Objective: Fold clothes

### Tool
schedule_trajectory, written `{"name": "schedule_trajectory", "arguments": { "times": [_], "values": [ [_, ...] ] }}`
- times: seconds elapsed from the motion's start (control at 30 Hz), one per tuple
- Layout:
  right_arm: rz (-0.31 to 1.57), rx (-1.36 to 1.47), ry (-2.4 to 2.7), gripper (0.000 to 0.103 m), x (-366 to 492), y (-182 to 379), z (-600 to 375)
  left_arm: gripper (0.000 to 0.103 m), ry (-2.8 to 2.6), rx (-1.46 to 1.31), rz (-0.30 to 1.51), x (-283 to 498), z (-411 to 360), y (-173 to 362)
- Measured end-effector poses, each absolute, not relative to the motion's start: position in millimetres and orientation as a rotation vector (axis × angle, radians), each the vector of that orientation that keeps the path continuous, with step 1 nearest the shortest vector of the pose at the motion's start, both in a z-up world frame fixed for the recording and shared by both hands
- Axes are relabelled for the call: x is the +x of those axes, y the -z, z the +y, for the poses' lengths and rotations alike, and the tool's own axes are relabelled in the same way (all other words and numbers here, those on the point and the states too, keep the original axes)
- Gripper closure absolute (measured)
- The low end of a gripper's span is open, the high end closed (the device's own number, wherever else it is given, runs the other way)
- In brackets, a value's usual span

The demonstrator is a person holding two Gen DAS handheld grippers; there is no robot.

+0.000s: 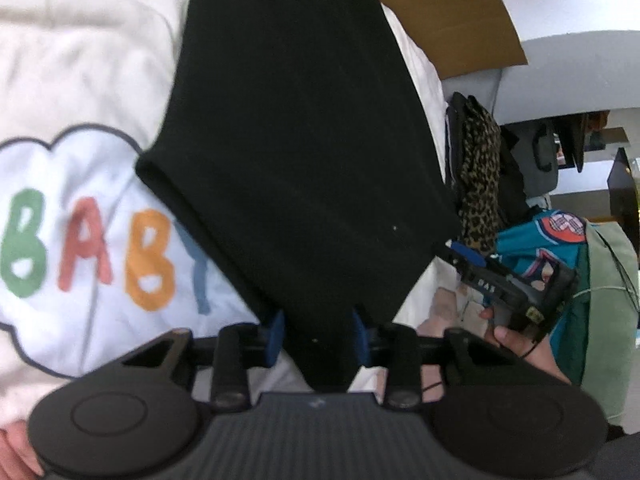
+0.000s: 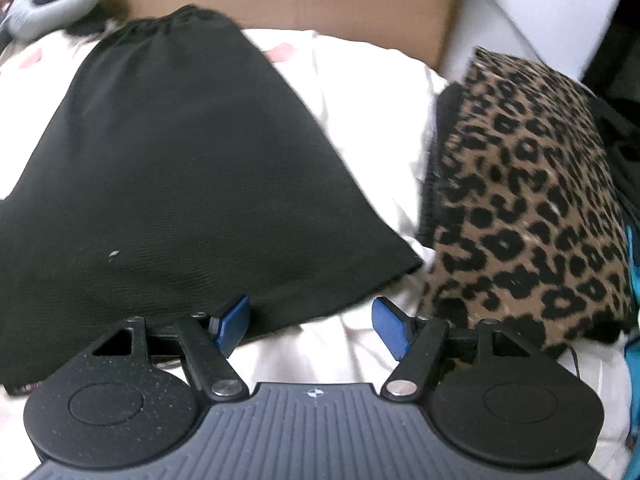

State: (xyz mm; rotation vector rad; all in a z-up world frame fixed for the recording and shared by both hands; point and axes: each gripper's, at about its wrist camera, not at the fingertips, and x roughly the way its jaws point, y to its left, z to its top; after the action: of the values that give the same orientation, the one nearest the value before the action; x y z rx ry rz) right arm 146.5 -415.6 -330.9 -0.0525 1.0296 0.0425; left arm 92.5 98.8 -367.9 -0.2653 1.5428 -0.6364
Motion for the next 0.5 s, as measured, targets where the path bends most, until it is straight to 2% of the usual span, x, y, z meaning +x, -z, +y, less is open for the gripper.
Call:
{"name": "schedule_trajectory", "arguments": {
  "times": [0.03,0.07,0.17,0.37,0.43,0.5],
  "values": [
    [1.028,-0.024,-0.035,0.031,147.1,331.5,-419.1,0.066,0.639,-0.271,1.549,90.9,99.8,368.0],
    [1.025,0.005,-0.028,0.031,147.8,332.1,-422.7,0.071,0.641,-0.272,1.553,90.0,98.9,369.5],
    [1.018,0.091,-0.005,0.032,149.8,334.0,-433.5,0.097,0.636,-0.286,1.575,85.8,102.1,373.7],
    [1.0,0.262,0.039,0.036,153.7,337.7,-455.1,0.098,0.653,-0.246,1.636,68.8,103.1,380.3],
    [0.993,0.312,0.052,0.045,155.6,339.6,-461.5,0.099,0.652,-0.243,1.65,64.2,101.4,383.6],
    [0.98,0.353,0.061,0.048,158.5,341.7,-468.1,0.099,0.648,-0.245,1.657,61.6,101.4,385.5]
  ]
}}
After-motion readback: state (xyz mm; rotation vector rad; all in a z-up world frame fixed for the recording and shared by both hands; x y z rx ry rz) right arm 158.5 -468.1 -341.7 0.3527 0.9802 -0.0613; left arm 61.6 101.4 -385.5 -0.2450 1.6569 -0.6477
